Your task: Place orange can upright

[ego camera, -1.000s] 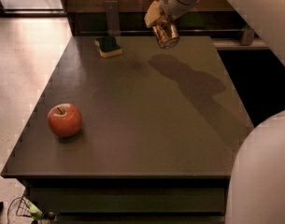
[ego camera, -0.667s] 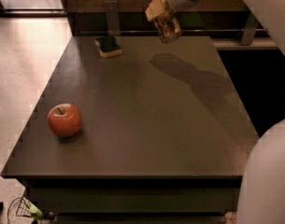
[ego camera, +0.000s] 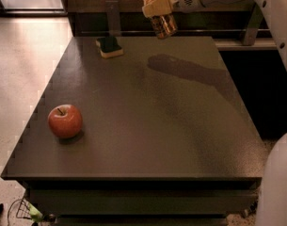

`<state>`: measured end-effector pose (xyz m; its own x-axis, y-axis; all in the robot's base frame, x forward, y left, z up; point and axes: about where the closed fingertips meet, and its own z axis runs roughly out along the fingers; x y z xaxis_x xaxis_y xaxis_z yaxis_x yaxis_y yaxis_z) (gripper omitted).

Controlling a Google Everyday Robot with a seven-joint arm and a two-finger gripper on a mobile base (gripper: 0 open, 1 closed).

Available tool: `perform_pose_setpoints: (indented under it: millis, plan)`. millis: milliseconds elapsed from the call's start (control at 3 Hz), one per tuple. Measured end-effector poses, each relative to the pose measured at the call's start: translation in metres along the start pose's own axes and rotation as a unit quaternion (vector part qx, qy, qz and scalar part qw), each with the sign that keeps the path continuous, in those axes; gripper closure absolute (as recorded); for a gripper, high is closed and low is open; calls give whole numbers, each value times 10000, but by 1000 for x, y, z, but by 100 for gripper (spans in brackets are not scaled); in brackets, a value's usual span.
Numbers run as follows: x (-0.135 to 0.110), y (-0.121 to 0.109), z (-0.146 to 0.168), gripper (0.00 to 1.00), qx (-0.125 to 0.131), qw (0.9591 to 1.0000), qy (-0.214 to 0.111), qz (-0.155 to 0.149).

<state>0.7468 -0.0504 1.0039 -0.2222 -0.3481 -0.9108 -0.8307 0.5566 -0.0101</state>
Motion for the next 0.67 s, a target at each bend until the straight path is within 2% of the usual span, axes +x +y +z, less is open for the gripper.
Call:
perform_pose_setpoints:
  millis: [333, 667]
  plan:
    - [1, 16, 7, 100, -203, 9961, -141, -846]
    - [14, 27, 19, 100, -308, 9877, -407, -1475]
